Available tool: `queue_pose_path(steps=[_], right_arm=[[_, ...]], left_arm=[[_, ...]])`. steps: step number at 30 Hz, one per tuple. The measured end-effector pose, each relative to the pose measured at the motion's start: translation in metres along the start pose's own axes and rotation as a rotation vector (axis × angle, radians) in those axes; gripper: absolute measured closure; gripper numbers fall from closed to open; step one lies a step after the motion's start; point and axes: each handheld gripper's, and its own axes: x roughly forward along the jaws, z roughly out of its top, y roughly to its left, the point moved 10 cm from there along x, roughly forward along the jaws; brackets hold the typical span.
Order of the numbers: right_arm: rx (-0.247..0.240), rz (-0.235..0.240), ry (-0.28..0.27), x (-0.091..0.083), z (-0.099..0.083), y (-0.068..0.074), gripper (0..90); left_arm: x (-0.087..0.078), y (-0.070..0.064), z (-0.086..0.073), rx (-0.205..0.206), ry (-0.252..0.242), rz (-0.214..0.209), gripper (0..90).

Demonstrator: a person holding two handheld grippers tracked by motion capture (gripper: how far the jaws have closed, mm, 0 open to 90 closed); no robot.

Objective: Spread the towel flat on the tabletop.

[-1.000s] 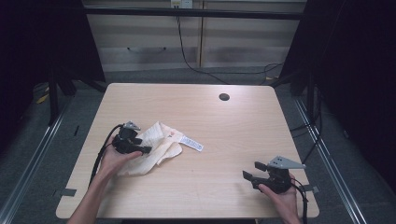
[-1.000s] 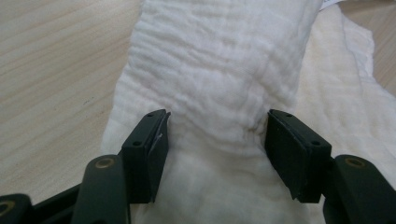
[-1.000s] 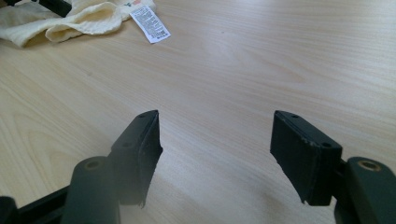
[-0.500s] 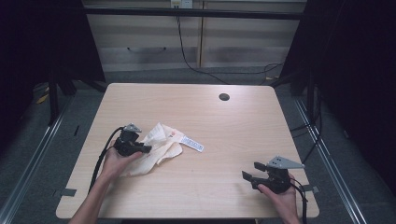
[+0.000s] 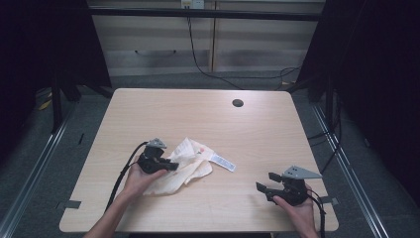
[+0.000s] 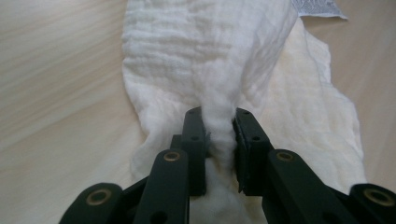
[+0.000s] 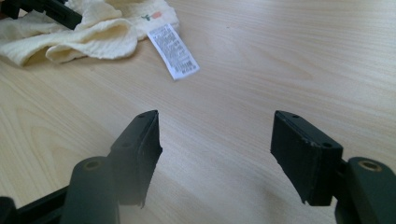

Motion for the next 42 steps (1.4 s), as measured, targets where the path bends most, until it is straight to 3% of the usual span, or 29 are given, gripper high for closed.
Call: queue_pose_path(steps=[3,7,14,18,19,21,22,25,27,28,29,32,37,42], right_arm=[[0.002,0.002,0.001,0.000,0.000,0.000,32.8],[0.000,0.003,0.004,0.000,0.000,0.000,32.8],[-0.003,0.006,0.003,0.000,0.000,0.002,32.8],[-0.004,0.010,0.006,0.000,-0.001,0.002,31.3],[-0.003,0.016,0.011,0.001,-0.001,0.003,31.4],[0.002,0.023,0.011,0.001,-0.001,0.004,31.9],[-0.001,0.042,0.012,0.002,0.001,0.008,33.9],[-0.018,0.059,0.013,0.001,0.006,0.015,34.8],[-0.037,0.091,0.015,0.002,0.013,0.025,40.8],[-0.076,0.115,0.023,0.007,0.021,0.033,46.9],[-0.076,0.115,0.023,0.007,0.021,0.033,46.9],[-0.146,0.175,0.056,0.027,0.037,0.052,52.9],[-0.130,0.238,0.083,0.052,0.039,0.066,53.7],[-0.148,0.244,0.113,0.062,0.033,0.068,55.4]], left_arm=[[0.008,-0.015,0.003,0.032,0.006,-0.006,76.7],[0.014,-0.028,0.005,0.042,0.002,-0.041,76.7],[0.024,-0.050,0.009,0.079,0.023,-0.065,74.4],[0.021,-0.048,0.009,0.069,0.011,-0.080,67.9],[0.019,-0.048,0.010,0.063,0.010,-0.081,58.4],[0.012,-0.048,0.014,0.050,-0.016,-0.083,55.7],[0.007,-0.047,0.016,0.047,-0.031,-0.071,48.8],[-0.013,-0.046,0.019,0.040,-0.064,-0.056,46.5],[-0.025,-0.045,0.015,0.034,-0.068,-0.054,44.7],[-0.030,-0.044,0.012,0.040,-0.065,-0.038,44.0],[-0.035,-0.043,0.008,0.040,-0.065,-0.026,43.2],[-0.046,-0.031,-0.003,-0.009,-0.088,0.020,43.2],[-0.057,-0.016,-0.008,-0.031,-0.148,0.016,41.6],[-0.051,-0.017,-0.022,-0.001,-0.115,0.021,39.0]])
